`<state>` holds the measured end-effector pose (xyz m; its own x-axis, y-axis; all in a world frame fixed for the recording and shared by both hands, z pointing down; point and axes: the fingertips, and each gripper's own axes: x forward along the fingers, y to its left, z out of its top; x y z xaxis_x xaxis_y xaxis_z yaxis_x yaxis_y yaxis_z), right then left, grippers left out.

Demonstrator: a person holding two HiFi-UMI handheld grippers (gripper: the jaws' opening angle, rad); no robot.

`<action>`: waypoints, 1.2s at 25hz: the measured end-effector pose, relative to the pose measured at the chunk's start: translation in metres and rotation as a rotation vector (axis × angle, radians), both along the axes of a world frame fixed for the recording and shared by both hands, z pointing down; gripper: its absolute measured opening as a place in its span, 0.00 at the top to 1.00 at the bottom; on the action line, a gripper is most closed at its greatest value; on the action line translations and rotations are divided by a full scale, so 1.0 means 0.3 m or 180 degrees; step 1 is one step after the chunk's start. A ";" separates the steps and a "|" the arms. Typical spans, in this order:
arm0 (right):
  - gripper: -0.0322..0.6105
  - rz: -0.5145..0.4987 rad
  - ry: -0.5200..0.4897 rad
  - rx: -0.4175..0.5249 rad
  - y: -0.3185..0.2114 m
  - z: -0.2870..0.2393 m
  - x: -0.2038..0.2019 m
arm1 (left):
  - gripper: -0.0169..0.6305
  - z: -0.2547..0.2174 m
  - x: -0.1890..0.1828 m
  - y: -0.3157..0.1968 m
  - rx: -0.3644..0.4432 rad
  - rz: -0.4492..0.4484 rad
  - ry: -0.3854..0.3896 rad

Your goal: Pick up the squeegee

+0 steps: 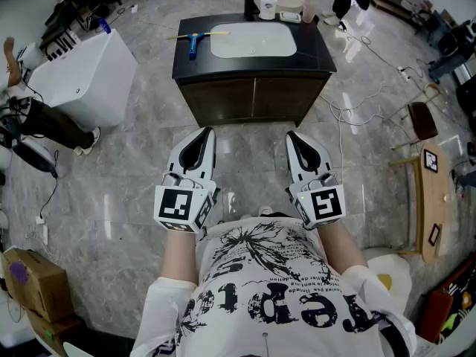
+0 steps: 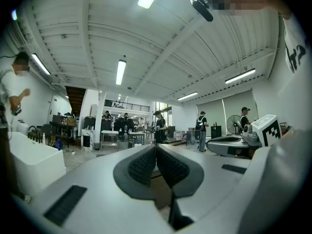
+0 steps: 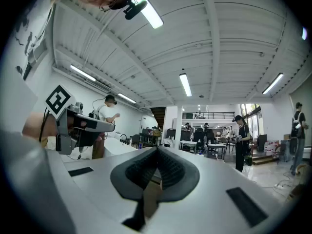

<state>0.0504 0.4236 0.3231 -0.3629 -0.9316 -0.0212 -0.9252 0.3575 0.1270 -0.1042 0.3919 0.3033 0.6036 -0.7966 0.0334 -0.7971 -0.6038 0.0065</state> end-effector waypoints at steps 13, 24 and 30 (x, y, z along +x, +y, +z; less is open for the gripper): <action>0.93 0.0010 -0.0025 -0.0033 -0.013 0.025 -0.057 | 0.95 0.037 -0.076 -0.003 -0.0043 -0.0061 0.0072; 0.93 -0.0147 -0.0158 -0.0184 -0.196 0.099 -0.103 | 0.44 0.111 -0.138 -0.160 -0.0114 -0.0174 0.0088; 0.93 -0.0278 -0.0191 -0.0236 -0.454 0.144 -0.101 | 0.44 0.183 -0.167 -0.379 -0.0268 -0.0416 0.0032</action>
